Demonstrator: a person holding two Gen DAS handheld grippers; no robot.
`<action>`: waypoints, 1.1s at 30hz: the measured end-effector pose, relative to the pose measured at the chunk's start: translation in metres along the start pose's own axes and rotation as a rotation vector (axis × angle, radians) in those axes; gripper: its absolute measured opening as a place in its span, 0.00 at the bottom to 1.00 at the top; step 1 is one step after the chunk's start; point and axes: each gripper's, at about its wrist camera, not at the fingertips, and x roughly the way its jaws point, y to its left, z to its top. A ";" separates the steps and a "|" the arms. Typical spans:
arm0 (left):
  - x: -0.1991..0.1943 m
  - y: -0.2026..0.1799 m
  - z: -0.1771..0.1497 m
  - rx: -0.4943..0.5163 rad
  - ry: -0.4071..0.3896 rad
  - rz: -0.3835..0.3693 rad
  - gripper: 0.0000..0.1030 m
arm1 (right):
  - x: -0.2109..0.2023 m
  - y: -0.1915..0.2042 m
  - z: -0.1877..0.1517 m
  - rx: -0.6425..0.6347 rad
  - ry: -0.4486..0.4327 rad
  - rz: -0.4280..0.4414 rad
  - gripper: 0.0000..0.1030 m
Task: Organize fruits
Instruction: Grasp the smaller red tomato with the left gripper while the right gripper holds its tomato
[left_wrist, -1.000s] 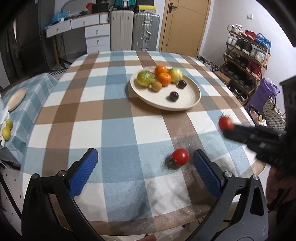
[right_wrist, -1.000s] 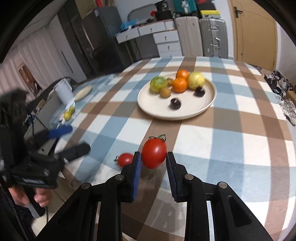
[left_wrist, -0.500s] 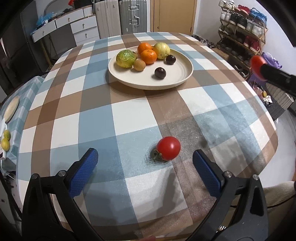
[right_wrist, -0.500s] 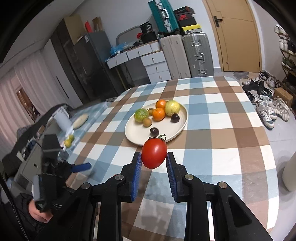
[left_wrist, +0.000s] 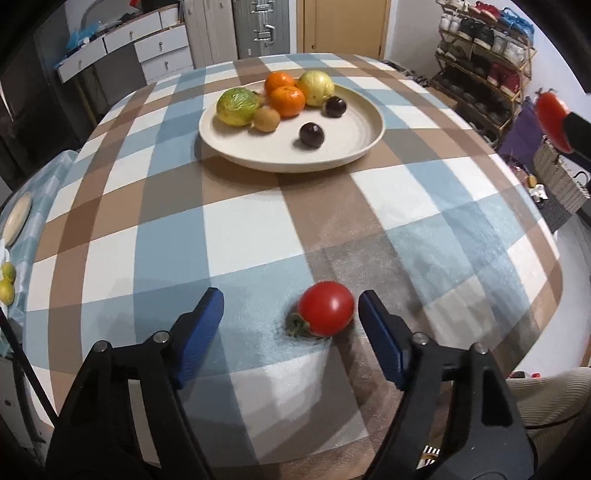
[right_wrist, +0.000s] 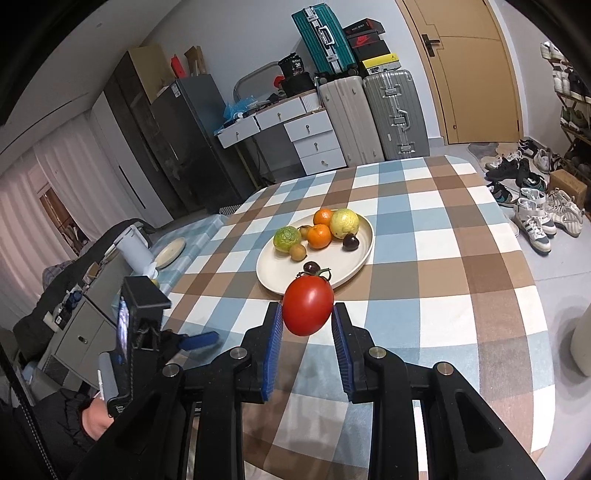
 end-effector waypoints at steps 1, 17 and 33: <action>0.000 0.000 0.000 -0.003 -0.001 -0.001 0.68 | 0.001 0.000 0.000 -0.001 0.001 0.002 0.27; -0.004 0.018 -0.009 -0.055 0.039 -0.144 0.25 | 0.005 0.001 -0.004 -0.003 0.020 0.008 0.27; -0.027 0.027 0.001 -0.080 -0.004 -0.214 0.25 | 0.044 -0.027 -0.028 0.061 0.222 -0.038 0.29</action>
